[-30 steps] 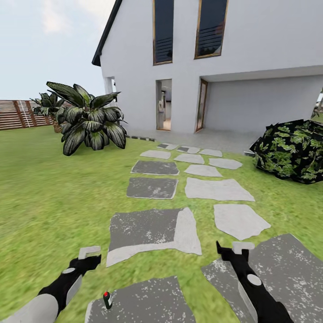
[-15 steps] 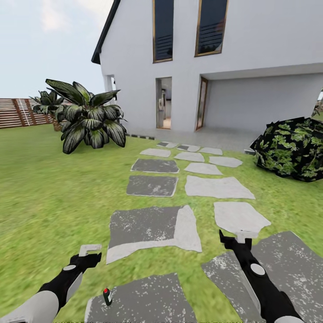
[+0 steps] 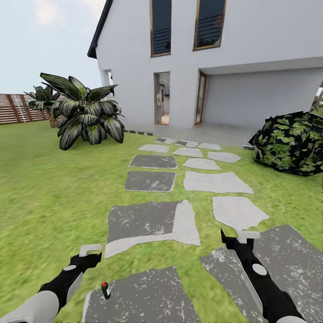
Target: In the garden, pick up the pesticide atomizer on the floor and spray pesticide onto both trees until each tree trunk is fully covered.
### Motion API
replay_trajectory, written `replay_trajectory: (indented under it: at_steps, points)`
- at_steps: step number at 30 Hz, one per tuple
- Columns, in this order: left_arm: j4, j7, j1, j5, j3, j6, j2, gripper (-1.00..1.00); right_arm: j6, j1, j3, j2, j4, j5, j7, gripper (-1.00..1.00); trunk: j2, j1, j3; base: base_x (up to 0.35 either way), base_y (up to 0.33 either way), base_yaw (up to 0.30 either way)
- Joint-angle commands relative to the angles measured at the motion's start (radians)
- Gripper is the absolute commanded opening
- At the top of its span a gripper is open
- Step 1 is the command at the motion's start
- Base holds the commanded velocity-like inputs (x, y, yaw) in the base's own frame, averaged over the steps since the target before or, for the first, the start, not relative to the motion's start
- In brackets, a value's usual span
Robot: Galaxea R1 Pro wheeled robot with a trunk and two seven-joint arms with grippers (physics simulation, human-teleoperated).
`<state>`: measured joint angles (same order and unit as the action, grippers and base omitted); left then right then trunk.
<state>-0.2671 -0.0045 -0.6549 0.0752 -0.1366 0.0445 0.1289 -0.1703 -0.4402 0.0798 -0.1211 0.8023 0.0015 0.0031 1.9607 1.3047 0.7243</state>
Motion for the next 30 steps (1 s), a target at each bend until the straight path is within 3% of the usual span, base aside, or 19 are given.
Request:
replay_trajectory:
  at_steps: [1, 20, 30]
  points:
    - [0.0, 0.0, 0.0, 0.0, 0.0, -0.001, 0.0, 1.0, 0.0, 0.0, 0.0, 0.0, 0.0, 0.0, 0.0, 1.0, 0.007, 0.004, 0.005, 0.0, 0.0, -0.075]
    - [0.004, 0.001, 0.001, 0.004, 0.001, 0.0, 0.001, 1.0, 0.0, 0.0, 0.0, 0.0, -0.002, 0.002, 0.0, 1.0, 0.14, 0.077, 0.091, 0.0, 0.0, -0.169]
    - [0.0, 0.003, 0.001, 0.002, 0.002, 0.002, 0.001, 1.0, 0.0, 0.0, 0.0, 0.0, 0.0, 0.0, 0.0, 1.0, 0.21, 0.115, 0.138, 0.0, 0.0, -0.032]
